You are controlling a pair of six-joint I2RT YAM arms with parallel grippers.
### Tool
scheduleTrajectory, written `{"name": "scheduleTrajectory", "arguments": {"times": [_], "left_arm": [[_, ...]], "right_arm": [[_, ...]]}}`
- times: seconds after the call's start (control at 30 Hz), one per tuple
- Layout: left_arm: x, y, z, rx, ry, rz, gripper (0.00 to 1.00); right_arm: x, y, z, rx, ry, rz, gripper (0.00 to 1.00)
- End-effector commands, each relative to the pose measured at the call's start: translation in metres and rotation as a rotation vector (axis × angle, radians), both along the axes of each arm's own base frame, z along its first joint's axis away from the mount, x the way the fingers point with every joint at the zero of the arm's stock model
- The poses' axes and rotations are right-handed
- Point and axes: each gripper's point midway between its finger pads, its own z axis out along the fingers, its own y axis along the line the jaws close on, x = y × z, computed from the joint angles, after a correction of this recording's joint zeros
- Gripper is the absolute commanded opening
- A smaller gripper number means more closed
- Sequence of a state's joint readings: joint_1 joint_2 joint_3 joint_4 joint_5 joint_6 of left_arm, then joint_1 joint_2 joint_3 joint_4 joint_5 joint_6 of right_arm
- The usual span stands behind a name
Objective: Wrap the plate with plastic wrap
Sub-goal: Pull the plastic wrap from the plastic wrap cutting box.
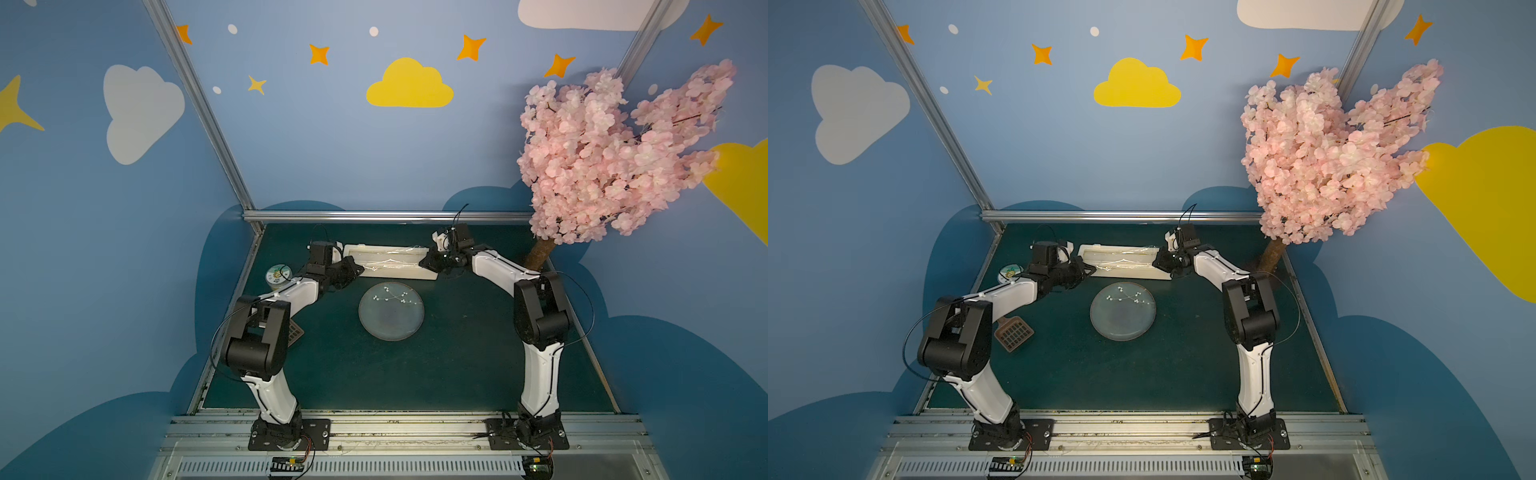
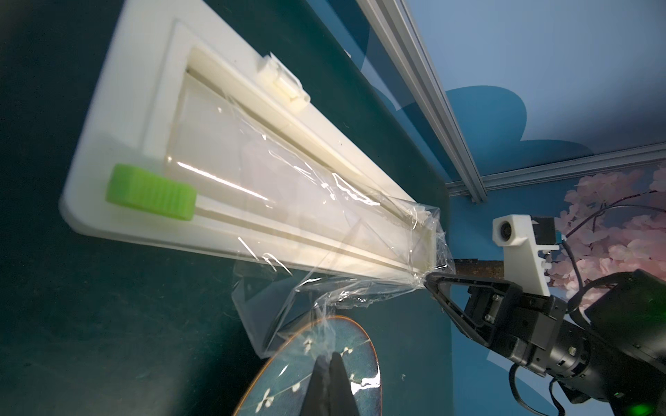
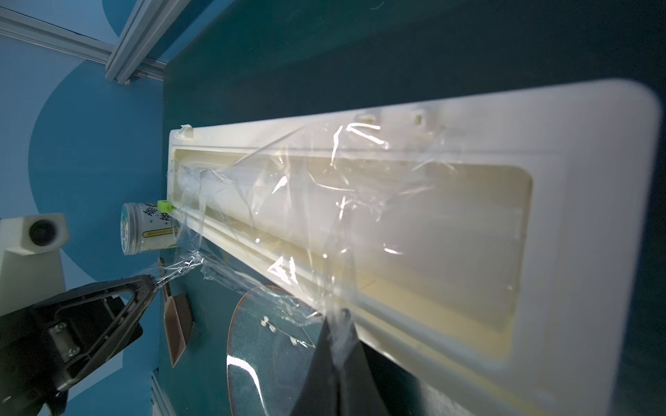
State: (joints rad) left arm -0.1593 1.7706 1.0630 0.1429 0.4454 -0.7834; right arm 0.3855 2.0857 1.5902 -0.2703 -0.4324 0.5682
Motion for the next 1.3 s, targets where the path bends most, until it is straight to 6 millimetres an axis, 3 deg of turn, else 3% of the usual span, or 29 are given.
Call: {"name": "scheduleTrajectory", "arguments": {"times": [0.0, 0.27, 0.47, 0.63, 1.03, 1.27], "left_arm": [[0.007, -0.002, 0.014, 0.004, -0.033, -0.013, 0.03], [0.009, 0.008, 0.068, 0.043, -0.066, -0.005, 0.03], [0.008, 0.007, 0.115, 0.028, -0.117, -0.004, 0.03], [0.002, 0.013, 0.135, 0.064, -0.151, 0.011, 0.03], [-0.002, 0.021, 0.173, 0.067, -0.193, 0.029, 0.03], [-0.021, 0.021, 0.17, 0.032, -0.2, 0.031, 0.03]], "right_arm": [[0.002, -0.008, 0.007, -0.03, -0.002, 0.009, 0.0], [-0.008, -0.009, 0.089, 0.067, -0.066, -0.005, 0.0], [-0.004, -0.012, 0.127, 0.084, -0.088, -0.021, 0.0], [-0.004, -0.012, 0.154, 0.114, -0.114, -0.028, 0.0], [-0.022, -0.02, 0.193, 0.126, -0.145, -0.023, 0.0], [-0.05, -0.014, 0.187, 0.154, -0.124, 0.029, 0.0]]}}
